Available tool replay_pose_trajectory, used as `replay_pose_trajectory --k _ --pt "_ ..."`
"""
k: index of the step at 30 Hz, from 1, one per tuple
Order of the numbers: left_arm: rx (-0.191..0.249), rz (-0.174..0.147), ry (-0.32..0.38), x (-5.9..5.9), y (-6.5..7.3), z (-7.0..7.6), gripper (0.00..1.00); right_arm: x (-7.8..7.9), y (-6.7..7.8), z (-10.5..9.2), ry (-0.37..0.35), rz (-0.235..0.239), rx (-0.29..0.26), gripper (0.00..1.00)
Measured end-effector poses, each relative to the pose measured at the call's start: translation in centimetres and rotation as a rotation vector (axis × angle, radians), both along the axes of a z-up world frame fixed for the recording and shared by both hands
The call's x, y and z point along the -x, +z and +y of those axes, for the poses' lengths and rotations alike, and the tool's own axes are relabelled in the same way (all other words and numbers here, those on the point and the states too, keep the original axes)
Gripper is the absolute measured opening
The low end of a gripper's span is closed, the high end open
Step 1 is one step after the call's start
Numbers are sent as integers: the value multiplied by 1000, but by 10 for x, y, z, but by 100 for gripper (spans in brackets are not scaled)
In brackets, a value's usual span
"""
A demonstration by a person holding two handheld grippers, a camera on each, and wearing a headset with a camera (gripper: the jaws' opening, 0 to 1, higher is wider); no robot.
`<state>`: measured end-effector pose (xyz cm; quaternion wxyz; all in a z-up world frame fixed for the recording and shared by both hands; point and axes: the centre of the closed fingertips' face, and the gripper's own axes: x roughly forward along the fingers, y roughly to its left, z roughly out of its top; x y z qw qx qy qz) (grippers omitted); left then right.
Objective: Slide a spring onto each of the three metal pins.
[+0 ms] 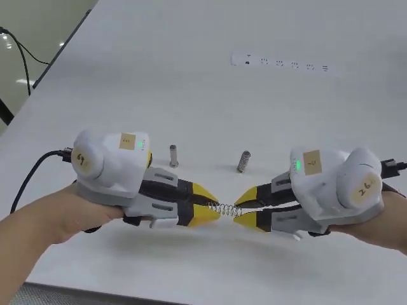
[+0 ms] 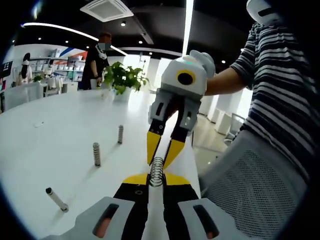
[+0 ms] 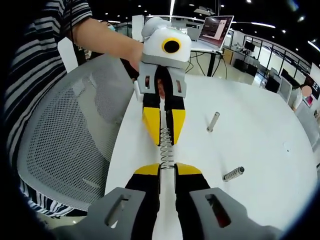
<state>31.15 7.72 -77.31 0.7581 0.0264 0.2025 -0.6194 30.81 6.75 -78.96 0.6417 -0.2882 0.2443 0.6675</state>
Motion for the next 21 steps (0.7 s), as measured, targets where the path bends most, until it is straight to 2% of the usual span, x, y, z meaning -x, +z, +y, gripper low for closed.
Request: replay_pose_trajectory --k 9,17,21 --pt "-10 -10 17 -4 -1 2 2 -4 9 1 10 -39 -14 7" --pt "-25 -15 17 -4 -4 2 2 -4 16 2 16 -44 -22 8" --pt "-32 -19 18 -3 -5 2 2 -6 25 5 9 -35 -50 8"
